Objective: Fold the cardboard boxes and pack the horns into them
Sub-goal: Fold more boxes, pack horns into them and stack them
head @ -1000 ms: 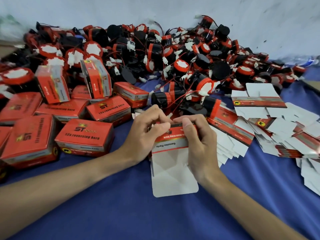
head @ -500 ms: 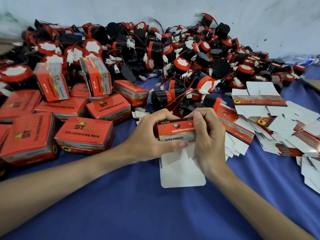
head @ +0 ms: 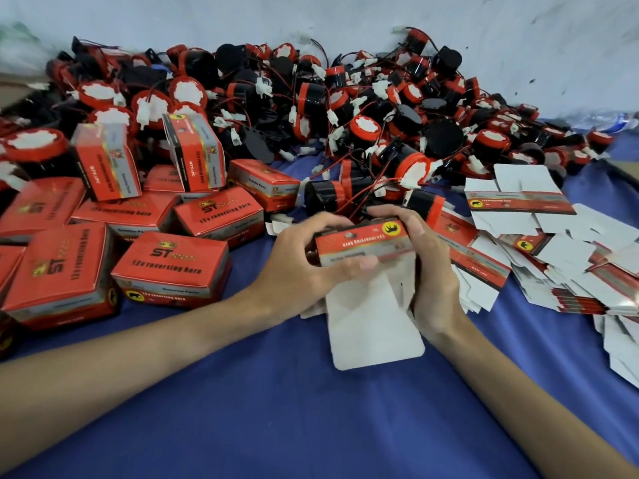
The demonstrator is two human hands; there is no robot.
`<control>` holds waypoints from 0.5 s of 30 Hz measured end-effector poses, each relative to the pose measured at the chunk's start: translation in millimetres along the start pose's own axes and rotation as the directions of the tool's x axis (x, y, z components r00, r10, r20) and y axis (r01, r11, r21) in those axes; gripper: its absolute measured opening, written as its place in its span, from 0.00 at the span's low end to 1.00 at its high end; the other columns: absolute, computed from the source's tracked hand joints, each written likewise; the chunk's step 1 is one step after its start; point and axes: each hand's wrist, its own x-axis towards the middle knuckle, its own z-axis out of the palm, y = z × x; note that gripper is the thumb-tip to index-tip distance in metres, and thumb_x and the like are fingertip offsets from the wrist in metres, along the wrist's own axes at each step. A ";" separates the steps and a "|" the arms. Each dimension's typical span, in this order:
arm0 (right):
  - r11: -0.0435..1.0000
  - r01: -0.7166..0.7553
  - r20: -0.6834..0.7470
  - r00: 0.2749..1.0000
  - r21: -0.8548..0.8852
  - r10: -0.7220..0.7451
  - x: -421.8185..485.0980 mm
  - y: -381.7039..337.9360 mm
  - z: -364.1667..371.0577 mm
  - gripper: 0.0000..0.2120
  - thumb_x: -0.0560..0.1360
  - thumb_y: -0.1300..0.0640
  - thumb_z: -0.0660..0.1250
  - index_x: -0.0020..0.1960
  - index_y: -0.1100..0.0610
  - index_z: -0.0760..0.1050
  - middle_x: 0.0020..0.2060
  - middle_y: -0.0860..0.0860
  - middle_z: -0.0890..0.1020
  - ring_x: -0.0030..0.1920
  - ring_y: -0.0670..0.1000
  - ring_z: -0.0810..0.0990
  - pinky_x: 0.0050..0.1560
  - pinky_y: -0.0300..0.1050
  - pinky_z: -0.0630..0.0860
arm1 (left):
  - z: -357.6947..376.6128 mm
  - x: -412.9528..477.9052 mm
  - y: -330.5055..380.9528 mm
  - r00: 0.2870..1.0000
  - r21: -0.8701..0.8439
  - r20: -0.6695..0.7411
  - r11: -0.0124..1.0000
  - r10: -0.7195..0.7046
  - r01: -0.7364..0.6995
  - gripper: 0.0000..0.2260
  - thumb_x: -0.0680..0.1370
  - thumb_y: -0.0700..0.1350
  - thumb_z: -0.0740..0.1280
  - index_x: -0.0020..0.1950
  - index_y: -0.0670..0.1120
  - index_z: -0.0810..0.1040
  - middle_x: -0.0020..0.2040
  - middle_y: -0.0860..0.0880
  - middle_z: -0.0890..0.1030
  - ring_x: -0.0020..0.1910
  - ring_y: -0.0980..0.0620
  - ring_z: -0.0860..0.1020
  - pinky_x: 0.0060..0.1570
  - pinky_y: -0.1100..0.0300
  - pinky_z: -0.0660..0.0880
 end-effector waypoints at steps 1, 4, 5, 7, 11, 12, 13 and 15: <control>1.000 -0.023 0.041 0.999 0.015 0.022 0.7 -0.5 -1.8 0.17 0.78 0.48 0.55 0.61 0.55 0.74 0.50 0.50 0.83 0.53 0.51 0.81 0.51 0.46 0.77 | -0.5 0.8 -1.5 0.999 -0.058 -0.048 0.998 -0.009 0.007 0.17 0.66 0.51 0.75 0.51 0.50 0.76 0.42 0.56 0.82 0.40 0.61 0.81 0.37 0.71 0.73; 0.998 -0.046 0.109 0.993 -0.033 0.050 0.5 0.0 -5.5 0.23 0.76 0.47 0.58 0.70 0.52 0.68 0.63 0.48 0.78 0.63 0.47 0.76 0.59 0.44 0.75 | -1.4 4.7 -2.1 0.979 -0.266 -0.158 0.960 -0.130 0.084 0.17 0.68 0.50 0.75 0.51 0.49 0.73 0.36 0.52 0.81 0.32 0.60 0.79 0.30 0.68 0.72; 0.998 -0.058 0.129 0.990 -0.026 0.060 -0.7 0.5 -5.4 0.26 0.73 0.46 0.60 0.70 0.50 0.66 0.66 0.49 0.76 0.66 0.49 0.74 0.61 0.45 0.74 | -2.1 6.7 -5.2 0.969 -0.335 -0.162 0.934 -0.185 0.122 0.15 0.69 0.51 0.73 0.51 0.49 0.73 0.35 0.52 0.81 0.32 0.58 0.79 0.32 0.65 0.73; 0.998 -0.052 0.131 0.990 -0.044 0.058 -2.7 1.5 -4.0 0.30 0.69 0.45 0.62 0.71 0.48 0.65 0.69 0.47 0.72 0.69 0.49 0.71 0.65 0.48 0.72 | -3.7 10.0 -10.6 0.960 -0.367 -0.132 0.912 -0.247 0.184 0.12 0.70 0.50 0.73 0.50 0.50 0.75 0.38 0.54 0.82 0.38 0.55 0.80 0.38 0.60 0.74; 0.980 0.037 0.054 0.998 -0.197 -0.027 -3.8 -0.5 2.9 0.25 0.73 0.42 0.58 0.69 0.46 0.66 0.65 0.46 0.73 0.68 0.49 0.71 0.70 0.56 0.67 | -3.4 4.8 -11.4 0.990 -0.056 0.129 0.997 -0.053 0.061 0.19 0.69 0.50 0.72 0.58 0.55 0.73 0.51 0.61 0.81 0.51 0.62 0.79 0.47 0.69 0.74; 0.966 0.079 0.056 0.996 -0.247 -0.067 -4.4 -1.3 5.9 0.23 0.75 0.43 0.56 0.69 0.45 0.66 0.64 0.46 0.74 0.66 0.48 0.72 0.68 0.51 0.69 | -1.7 2.9 -14.7 0.985 0.006 0.173 1.000 -0.020 0.020 0.20 0.70 0.51 0.72 0.59 0.55 0.72 0.53 0.63 0.80 0.54 0.63 0.78 0.51 0.69 0.74; 0.945 0.122 0.068 0.992 -0.302 -0.106 -5.9 -2.1 9.0 0.22 0.76 0.43 0.55 0.69 0.45 0.65 0.63 0.45 0.75 0.65 0.46 0.73 0.64 0.45 0.72 | 0.8 1.5 -20.3 0.983 0.045 0.184 0.999 0.000 -0.009 0.19 0.71 0.49 0.71 0.60 0.53 0.72 0.55 0.62 0.80 0.56 0.62 0.78 0.55 0.66 0.74; 0.918 0.160 0.092 0.987 -0.363 -0.135 -9.3 -2.0 14.9 0.21 0.78 0.43 0.52 0.70 0.43 0.63 0.62 0.43 0.75 0.63 0.44 0.74 0.59 0.39 0.73 | -0.2 0.6 -23.4 0.984 0.031 0.162 0.997 -0.077 0.073 0.17 0.73 0.44 0.70 0.61 0.43 0.74 0.57 0.51 0.81 0.60 0.50 0.78 0.62 0.53 0.74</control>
